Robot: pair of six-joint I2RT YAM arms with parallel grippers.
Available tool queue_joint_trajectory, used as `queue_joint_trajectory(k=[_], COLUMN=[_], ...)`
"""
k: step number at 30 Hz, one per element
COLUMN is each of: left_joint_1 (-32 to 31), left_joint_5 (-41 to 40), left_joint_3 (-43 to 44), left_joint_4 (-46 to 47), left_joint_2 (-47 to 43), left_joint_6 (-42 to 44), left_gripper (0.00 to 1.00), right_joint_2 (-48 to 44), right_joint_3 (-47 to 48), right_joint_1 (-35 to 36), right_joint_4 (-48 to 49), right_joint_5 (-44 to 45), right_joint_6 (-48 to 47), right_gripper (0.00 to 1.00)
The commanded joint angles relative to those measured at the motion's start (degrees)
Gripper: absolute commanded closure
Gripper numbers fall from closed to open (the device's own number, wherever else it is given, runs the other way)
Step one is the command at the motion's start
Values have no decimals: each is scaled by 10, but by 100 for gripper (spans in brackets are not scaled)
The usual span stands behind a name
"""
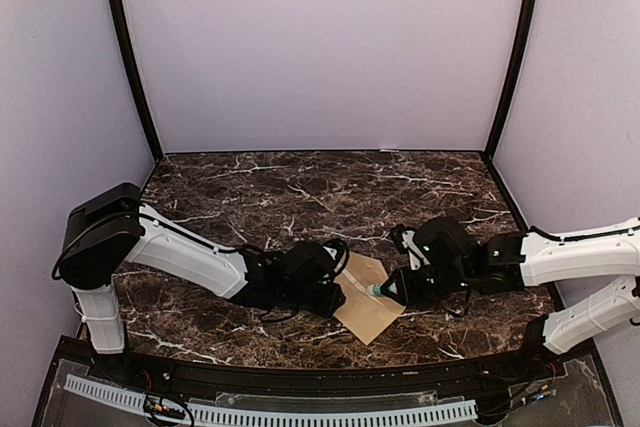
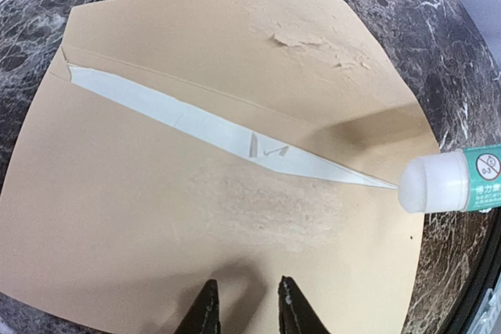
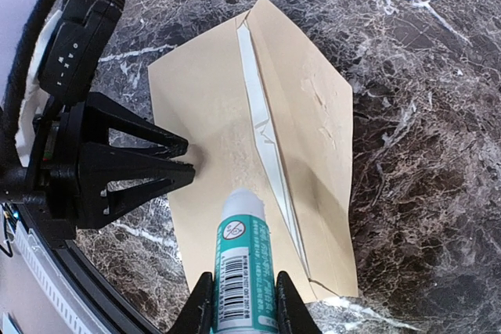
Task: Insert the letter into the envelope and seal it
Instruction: Paint the envelope at the center of the board.
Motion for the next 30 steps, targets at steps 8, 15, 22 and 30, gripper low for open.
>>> queue_joint_trajectory(k=[8, 15, 22, 30], left_joint_1=[-2, -2, -2, -2], left_joint_5=[-18, -12, -5, 4], left_joint_3=[16, 7, 1, -7], left_joint_4=[-49, -42, -33, -23], left_joint_2=[20, 21, 23, 25], left_joint_6=[38, 34, 34, 34], left_gripper=[87, 90, 92, 95], right_joint_2=[44, 77, 103, 136], right_joint_3=[7, 23, 41, 62], right_joint_1=[8, 15, 18, 18], right_joint_4=[20, 14, 13, 9], right_joint_5=[-12, -1, 11, 24], right_joint_6=[-4, -7, -11, -13], right_gripper=[100, 100, 100, 100])
